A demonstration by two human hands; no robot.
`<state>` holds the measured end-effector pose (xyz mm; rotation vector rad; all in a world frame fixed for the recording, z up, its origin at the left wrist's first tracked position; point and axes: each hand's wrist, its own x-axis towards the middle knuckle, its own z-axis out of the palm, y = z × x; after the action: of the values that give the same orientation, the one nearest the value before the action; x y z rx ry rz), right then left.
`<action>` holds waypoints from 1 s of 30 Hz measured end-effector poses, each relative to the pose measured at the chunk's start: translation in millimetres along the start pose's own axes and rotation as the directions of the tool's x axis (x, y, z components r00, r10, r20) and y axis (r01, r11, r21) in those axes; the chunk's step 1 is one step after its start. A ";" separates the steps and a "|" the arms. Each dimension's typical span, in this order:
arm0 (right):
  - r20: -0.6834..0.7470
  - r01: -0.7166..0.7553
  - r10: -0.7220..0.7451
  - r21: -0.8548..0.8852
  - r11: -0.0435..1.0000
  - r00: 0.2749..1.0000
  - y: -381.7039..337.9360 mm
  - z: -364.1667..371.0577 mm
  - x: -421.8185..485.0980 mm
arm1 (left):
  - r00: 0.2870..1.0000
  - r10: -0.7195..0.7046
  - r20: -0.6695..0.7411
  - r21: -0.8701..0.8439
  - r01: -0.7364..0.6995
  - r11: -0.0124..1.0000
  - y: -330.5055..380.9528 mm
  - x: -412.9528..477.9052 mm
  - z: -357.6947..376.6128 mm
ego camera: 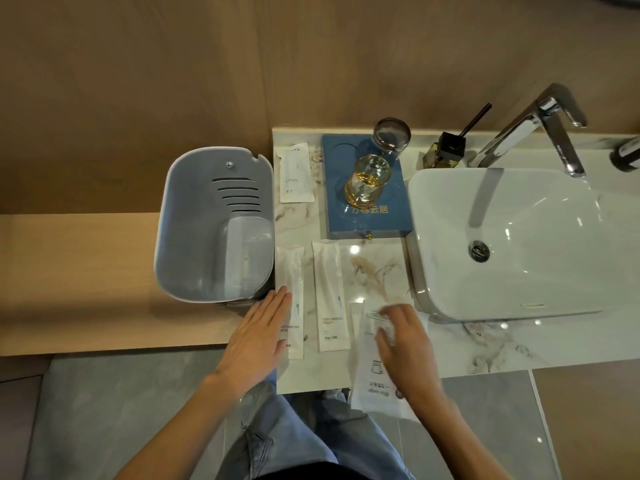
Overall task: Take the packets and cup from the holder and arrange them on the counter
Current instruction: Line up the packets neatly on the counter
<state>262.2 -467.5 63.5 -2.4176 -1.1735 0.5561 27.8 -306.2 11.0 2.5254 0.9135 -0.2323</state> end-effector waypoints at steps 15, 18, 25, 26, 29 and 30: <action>0.452 -0.738 0.595 0.523 0.427 0.665 83.2 4.9 -94.7 | 0.972 -0.188 0.141 -0.626 0.235 0.743 125.1 -8.3 -12.9; 0.492 -0.689 0.509 0.642 0.336 0.707 83.2 -11.5 -101.8 | 0.916 -0.257 0.310 -0.698 0.402 0.593 138.7 -10.0 -4.8; 0.562 -0.636 0.299 0.708 0.308 0.771 79.3 -46.5 -102.1 | 0.805 -0.305 0.509 -0.844 0.537 0.010 177.5 5.8 -7.0; 0.548 -0.618 0.287 0.703 0.352 0.786 76.9 -51.5 -98.6 | 0.808 -0.308 0.503 -0.854 0.519 -0.034 180.8 8.5 -9.5; 0.510 -0.539 0.218 0.652 0.534 0.832 70.0 -72.0 -81.5 | 0.827 -0.316 0.465 -0.885 0.432 -0.174 181.9 16.9 -19.4; 0.499 -0.507 0.201 0.612 0.607 0.843 69.0 -78.6 -74.8 | 0.837 -0.316 0.446 -0.894 0.397 -0.208 180.0 19.2 -22.7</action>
<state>304.1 -580.6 108.0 -1.8395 -0.3868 1.3878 158.1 -407.9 88.1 0.6859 1.1248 0.2118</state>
